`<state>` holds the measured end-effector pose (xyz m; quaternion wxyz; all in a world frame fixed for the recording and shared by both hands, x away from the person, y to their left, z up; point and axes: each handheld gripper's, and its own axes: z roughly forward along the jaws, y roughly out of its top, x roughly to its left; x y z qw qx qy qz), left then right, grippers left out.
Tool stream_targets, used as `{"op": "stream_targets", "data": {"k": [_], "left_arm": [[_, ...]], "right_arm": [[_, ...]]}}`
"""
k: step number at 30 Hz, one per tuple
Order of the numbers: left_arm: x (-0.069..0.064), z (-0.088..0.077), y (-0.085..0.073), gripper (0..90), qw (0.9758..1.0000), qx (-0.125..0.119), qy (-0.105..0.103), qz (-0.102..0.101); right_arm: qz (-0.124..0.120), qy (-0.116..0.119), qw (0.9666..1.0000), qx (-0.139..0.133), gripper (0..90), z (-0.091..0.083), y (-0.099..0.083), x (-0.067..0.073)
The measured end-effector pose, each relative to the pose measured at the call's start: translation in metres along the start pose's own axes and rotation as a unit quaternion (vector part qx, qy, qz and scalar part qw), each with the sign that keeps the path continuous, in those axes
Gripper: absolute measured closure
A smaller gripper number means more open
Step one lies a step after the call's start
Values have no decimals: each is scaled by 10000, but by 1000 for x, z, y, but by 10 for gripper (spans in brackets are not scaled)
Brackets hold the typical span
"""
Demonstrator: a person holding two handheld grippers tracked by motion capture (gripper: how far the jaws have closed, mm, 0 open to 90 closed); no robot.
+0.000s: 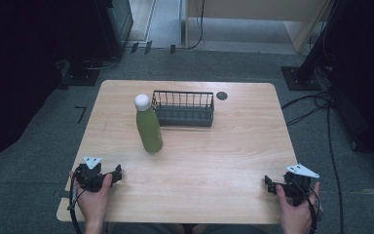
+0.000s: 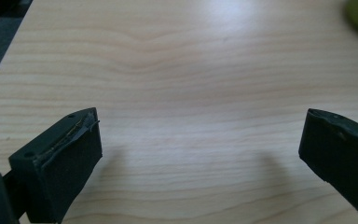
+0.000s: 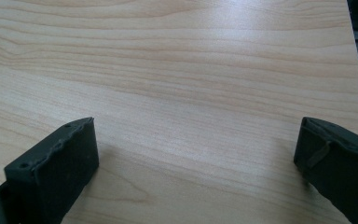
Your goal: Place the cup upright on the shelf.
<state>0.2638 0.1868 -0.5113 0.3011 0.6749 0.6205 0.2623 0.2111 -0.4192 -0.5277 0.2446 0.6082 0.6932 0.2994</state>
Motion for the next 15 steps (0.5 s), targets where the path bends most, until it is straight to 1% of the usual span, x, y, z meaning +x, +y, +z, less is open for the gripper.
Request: {"op": "stream_targets", "data": {"k": [2,3,4,6,8,11,13,15], "left_arm": [[-7,-6,3,0,9998,-145,-113,7],[-11,-9,5,0,9996,-207,-172,66],[-11,-9,5,0,9996,-207,-172,66],[-23,-21,13,0,9984,-396,-276,297],[-27,-27,18,0,9974,-495,-390,337],[-31,-33,26,0,9959,-617,-574,330],[-34,-35,31,0,9950,-660,-679,323],[-37,-35,34,0,9939,-718,-754,375]], "right_arm": [[2,0,10000,1,0,0,0,0],[1,0,10000,-1,0,0,0,0],[1,0,10000,-1,0,0,0,0],[3,-1,10000,0,0,0,0,0],[1,0,10000,-1,0,0,0,0],[-1,1,10000,1,0,0,0,0],[-1,1,10000,1,0,0,0,0],[0,0,10000,1,0,0,0,0]]}}
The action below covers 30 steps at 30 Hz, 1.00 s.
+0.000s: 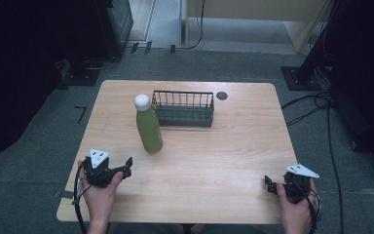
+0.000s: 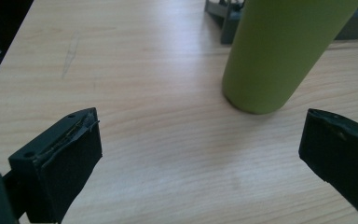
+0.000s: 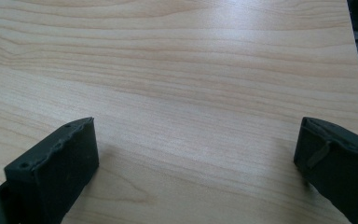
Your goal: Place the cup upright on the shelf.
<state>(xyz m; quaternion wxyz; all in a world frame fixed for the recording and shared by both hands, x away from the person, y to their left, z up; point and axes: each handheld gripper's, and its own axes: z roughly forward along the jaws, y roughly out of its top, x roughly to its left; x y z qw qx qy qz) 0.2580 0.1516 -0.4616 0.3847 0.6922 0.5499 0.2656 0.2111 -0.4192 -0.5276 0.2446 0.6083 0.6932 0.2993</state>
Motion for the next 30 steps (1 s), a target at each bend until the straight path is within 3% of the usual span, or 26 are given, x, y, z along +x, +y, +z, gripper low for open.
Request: {"op": "stream_targets", "data": {"k": [13,17,20,30], "left_arm": [[-18,16,13,5,9988,-157,-395,231],[-29,26,18,7,9971,-227,-679,263],[-35,31,21,69,9972,-272,-655,236],[-43,49,33,71,9966,-366,-736,96]], "right_arm": [[-2,0,10000,2,0,0,0,0],[-2,1,10000,3,0,0,0,0],[0,-1,10000,2,0,0,0,0],[-1,0,10000,2,0,0,0,0]]}}
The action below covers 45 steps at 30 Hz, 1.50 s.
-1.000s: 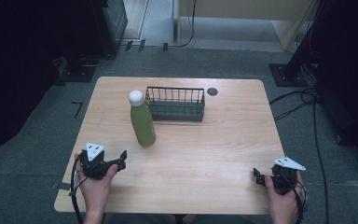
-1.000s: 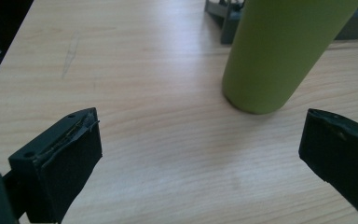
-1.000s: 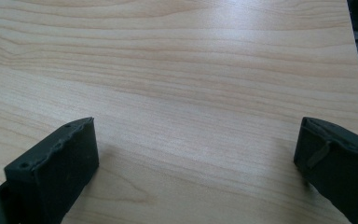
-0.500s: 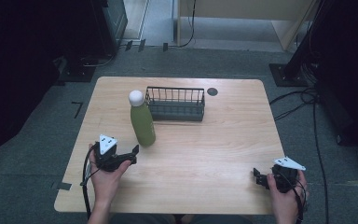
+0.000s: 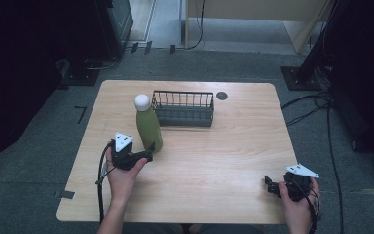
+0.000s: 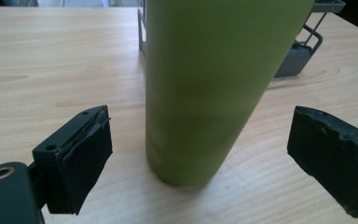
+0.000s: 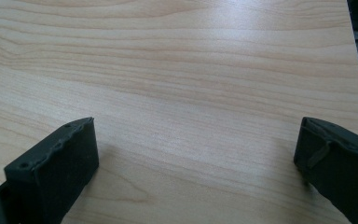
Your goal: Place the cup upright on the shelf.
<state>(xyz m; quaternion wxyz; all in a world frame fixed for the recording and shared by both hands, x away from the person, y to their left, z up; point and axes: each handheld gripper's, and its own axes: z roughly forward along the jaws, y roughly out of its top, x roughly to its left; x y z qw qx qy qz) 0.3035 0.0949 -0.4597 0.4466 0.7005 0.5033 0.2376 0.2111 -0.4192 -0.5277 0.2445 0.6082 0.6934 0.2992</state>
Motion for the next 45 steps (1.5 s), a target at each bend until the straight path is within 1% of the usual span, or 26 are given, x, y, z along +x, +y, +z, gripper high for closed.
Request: {"op": "stream_targets", "data": {"k": [2,5,7,9,13,19,22,26,34,37,40,43,45], "left_arm": [[-1,3,1,72,10000,-43,4,6],[-4,11,3,81,9999,-107,73,-69],[-7,15,5,136,9996,-162,212,-93],[-10,18,6,142,9995,-227,226,-49],[-14,25,8,143,9986,-327,407,3],[-17,33,9,156,9977,-425,518,82],[-18,34,11,170,9979,-413,498,-14],[-19,34,11,190,9976,-464,512,10],[-18,37,14,177,9976,-530,442,-70],[-19,39,15,163,9972,-538,503,-104],[-18,39,16,154,9970,-573,511,-124],[-20,38,16,174,9967,-621,521,-68],[-21,38,16,188,9963,-637,568,-48]], "right_arm": [[-1,0,10000,1,0,0,0,0],[1,-1,10000,-1,0,0,0,0],[0,0,10000,-1,0,0,0,0],[6,-2,10000,0,0,0,0,0],[0,1,10000,-1,0,0,0,0],[2,-2,10000,2,0,0,0,0],[0,-1,10000,2,0,0,0,0],[-4,-4,10000,0,0,0,0,0],[-3,-5,10000,1,0,0,0,0],[-3,-4,10000,-4,0,0,0,0],[3,-5,10000,-2,0,0,0,0],[4,-4,10000,5,0,0,0,0],[-1,-4,10000,3,0,0,0,0]]}}
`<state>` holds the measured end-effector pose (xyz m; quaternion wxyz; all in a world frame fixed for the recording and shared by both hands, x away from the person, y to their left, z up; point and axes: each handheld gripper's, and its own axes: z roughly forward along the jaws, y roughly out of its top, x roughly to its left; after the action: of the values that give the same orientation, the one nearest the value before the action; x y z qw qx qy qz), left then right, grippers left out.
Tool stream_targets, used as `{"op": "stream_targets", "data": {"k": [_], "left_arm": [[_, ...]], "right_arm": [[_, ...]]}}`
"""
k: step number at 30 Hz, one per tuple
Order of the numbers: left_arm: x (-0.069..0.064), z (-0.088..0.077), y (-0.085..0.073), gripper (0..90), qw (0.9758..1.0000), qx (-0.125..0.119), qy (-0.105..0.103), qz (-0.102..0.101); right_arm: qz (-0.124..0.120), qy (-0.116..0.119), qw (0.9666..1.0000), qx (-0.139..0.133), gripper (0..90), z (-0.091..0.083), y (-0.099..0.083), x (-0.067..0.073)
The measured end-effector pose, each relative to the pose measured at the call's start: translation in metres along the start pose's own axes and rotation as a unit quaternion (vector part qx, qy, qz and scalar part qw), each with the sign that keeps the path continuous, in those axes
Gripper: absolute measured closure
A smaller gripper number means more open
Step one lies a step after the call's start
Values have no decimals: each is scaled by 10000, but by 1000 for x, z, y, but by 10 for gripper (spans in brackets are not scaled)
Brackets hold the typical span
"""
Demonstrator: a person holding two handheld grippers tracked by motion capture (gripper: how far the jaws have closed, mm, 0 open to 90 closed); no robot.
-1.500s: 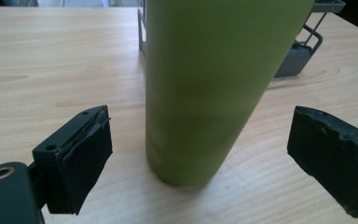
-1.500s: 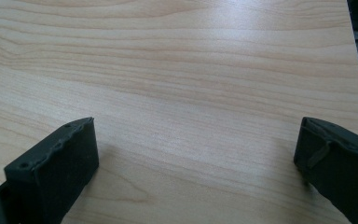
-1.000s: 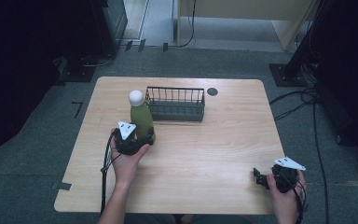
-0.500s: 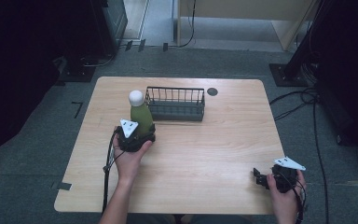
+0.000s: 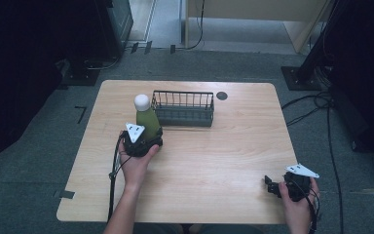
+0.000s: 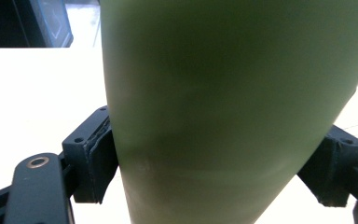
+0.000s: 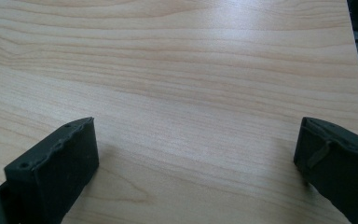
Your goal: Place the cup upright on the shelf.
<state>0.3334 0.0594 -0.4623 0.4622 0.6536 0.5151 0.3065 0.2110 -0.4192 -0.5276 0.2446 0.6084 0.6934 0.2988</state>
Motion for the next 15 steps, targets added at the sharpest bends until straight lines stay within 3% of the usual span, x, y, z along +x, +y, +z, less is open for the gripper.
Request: {"op": "stream_targets", "data": {"k": [15], "left_arm": [[0,-2,4,205,9998,121,-82,108]], "right_arm": [[-1,1,10000,-6,0,0,0,0]]}}
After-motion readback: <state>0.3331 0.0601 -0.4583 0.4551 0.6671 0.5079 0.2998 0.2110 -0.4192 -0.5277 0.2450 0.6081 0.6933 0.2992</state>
